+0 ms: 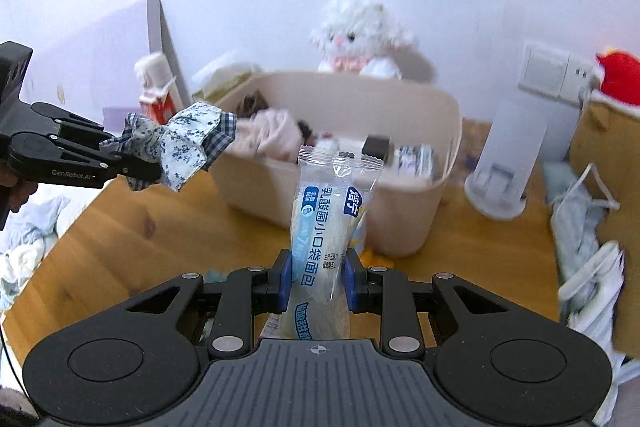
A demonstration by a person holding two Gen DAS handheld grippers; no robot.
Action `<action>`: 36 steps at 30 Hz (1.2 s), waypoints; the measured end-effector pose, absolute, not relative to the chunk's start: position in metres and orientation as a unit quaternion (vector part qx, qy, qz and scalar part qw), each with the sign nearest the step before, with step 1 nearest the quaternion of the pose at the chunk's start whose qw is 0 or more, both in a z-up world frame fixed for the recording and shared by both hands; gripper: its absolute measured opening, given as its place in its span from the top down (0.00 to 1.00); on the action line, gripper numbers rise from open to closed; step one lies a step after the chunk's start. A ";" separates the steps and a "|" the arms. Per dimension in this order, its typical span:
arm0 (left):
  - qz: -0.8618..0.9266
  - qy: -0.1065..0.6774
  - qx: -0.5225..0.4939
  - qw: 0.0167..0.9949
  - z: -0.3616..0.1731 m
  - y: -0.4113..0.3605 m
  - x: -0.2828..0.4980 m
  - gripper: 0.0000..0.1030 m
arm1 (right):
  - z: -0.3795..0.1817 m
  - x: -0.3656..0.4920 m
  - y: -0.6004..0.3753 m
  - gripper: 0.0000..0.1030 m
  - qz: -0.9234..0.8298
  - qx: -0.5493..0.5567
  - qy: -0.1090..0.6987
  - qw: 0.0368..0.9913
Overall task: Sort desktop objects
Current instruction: 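Lift and carry the checked cloth and wrapped bag over the basket with both tools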
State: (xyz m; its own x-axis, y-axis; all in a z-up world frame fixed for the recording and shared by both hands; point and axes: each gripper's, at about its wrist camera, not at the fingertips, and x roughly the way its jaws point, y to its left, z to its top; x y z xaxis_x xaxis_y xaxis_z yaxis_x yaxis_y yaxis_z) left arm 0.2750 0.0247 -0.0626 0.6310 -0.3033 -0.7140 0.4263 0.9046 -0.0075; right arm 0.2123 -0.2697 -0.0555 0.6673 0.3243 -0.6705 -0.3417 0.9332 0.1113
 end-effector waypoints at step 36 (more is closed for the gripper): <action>-0.157 0.412 0.087 0.893 -0.082 -0.042 0.394 0.84 | -0.045 0.355 -0.278 0.76 0.143 -0.025 0.325 0.935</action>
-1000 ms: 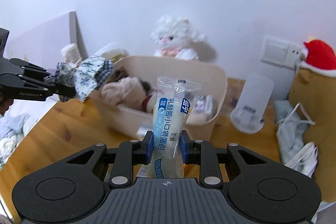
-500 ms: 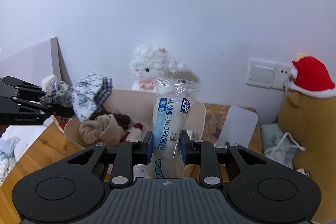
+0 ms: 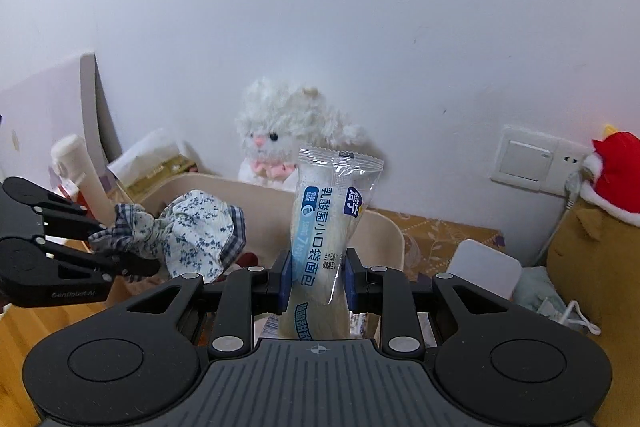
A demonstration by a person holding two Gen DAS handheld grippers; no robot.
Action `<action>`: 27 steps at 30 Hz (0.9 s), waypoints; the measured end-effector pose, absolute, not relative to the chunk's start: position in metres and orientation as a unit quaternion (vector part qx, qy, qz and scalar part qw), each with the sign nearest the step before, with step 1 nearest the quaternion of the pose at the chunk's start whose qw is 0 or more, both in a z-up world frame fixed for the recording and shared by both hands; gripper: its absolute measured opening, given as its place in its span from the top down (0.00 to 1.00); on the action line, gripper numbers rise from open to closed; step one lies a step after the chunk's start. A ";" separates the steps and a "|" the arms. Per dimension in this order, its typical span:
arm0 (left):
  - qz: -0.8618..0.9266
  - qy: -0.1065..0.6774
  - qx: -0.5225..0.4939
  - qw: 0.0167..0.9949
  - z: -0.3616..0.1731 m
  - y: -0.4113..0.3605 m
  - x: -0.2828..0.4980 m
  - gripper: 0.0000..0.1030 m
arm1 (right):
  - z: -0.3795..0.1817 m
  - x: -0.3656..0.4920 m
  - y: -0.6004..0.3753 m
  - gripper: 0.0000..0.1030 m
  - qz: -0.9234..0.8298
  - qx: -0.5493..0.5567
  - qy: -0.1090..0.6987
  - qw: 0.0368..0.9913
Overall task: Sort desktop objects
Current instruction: 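Lift and carry the checked cloth and wrapped bag over the basket with both tools, then open both tools to drop the checked cloth and wrapped bag into the basket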
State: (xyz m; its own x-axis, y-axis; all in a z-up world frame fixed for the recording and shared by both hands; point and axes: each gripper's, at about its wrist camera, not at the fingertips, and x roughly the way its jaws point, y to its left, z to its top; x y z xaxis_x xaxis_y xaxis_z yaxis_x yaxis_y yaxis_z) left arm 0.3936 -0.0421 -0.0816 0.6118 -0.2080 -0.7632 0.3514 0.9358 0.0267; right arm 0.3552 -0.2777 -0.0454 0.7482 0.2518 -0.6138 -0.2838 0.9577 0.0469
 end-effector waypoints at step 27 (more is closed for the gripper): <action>-0.109 0.462 0.079 0.876 -0.099 -0.047 0.394 0.30 | -0.069 0.369 -0.280 0.21 0.131 -0.017 0.364 0.922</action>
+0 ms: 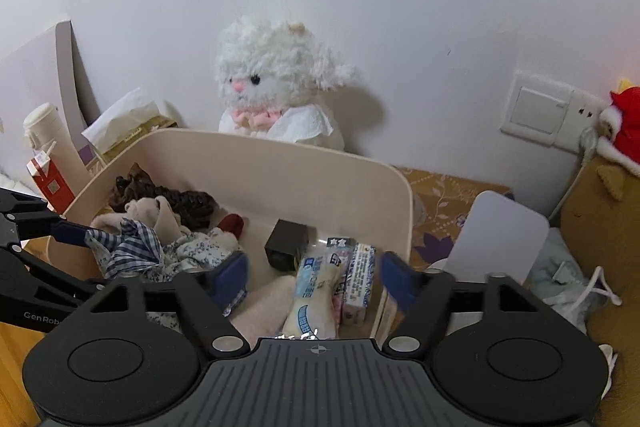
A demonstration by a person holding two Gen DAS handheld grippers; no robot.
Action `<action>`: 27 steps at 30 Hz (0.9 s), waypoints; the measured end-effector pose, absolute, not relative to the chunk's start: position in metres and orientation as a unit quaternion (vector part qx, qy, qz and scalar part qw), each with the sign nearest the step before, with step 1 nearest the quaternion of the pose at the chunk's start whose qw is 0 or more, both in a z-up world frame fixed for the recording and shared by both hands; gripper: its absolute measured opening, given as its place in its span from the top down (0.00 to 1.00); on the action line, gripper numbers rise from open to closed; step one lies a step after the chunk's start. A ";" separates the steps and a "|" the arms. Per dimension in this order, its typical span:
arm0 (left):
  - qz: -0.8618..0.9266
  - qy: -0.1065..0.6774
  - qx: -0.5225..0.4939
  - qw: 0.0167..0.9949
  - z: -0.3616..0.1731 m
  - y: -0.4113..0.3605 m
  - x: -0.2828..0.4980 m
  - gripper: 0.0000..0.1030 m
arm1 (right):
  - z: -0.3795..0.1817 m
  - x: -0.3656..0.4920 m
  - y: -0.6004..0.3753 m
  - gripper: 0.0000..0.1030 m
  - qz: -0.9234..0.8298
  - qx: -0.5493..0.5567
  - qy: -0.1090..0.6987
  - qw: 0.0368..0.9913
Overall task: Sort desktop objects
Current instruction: 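Open both tools to drop the checked cloth and wrapped bag into the basket, then move left tool to the green scrunchie while right tool reaches the brown hair clip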
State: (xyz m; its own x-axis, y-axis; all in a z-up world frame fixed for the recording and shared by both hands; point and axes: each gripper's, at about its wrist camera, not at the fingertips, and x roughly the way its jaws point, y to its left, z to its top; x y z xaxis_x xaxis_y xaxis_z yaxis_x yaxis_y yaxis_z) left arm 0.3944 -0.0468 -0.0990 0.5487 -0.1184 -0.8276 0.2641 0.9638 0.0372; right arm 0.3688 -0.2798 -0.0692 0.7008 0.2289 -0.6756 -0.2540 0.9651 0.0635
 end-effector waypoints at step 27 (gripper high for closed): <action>-0.118 0.441 0.044 0.889 -0.058 -0.021 0.328 0.27 | -0.042 0.286 -0.295 0.00 0.133 0.046 0.336 0.931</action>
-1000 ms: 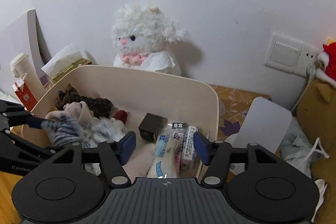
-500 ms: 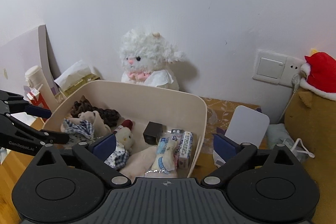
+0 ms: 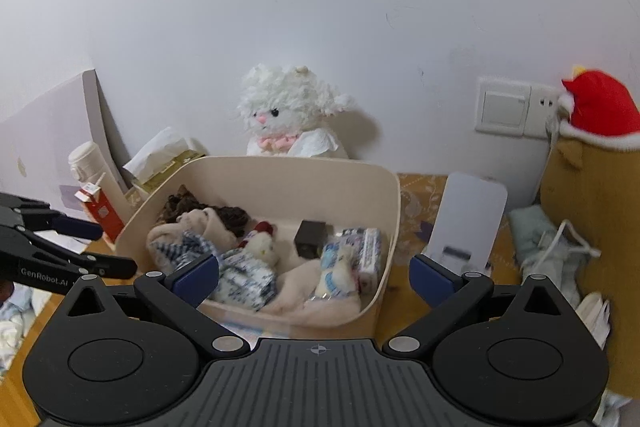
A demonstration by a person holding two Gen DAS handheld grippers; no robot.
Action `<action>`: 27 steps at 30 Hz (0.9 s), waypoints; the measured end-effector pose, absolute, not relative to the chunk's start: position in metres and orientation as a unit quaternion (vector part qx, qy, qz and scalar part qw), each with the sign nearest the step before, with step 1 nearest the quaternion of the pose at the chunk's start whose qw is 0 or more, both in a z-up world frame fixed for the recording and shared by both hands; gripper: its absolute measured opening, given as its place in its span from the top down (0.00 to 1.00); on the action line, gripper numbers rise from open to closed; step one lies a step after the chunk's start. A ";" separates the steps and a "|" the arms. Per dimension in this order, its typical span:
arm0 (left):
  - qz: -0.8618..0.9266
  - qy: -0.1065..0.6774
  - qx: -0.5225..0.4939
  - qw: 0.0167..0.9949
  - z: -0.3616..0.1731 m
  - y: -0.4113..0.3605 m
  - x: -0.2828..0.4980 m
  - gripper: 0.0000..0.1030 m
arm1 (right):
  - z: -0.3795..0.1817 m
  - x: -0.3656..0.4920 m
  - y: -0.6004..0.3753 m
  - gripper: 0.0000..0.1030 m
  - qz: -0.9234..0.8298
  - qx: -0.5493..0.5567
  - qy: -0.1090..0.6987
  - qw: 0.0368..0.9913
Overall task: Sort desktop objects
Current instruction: 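Move left tool to the green scrunchie while right tool reaches the brown hair clip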
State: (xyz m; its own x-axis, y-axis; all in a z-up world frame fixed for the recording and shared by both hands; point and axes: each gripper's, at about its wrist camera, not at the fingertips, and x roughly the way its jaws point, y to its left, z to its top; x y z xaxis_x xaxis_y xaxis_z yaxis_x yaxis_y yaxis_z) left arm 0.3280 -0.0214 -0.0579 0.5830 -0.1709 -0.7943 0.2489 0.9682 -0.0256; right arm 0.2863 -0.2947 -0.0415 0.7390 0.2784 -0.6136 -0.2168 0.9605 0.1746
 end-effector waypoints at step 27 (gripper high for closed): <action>-0.203 0.549 0.095 0.805 -0.152 -0.068 0.255 0.27 | -0.129 0.188 -0.277 0.00 0.131 0.040 0.441 0.887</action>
State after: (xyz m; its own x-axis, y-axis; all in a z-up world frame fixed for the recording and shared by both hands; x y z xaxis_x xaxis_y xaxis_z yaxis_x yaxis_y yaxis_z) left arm 0.2552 -0.0685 -0.1521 0.3142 -0.2229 -0.9228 0.4322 0.8990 -0.0700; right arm 0.1884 -0.2768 -0.1293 0.5762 0.2666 -0.7726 -0.1964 0.9628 0.1858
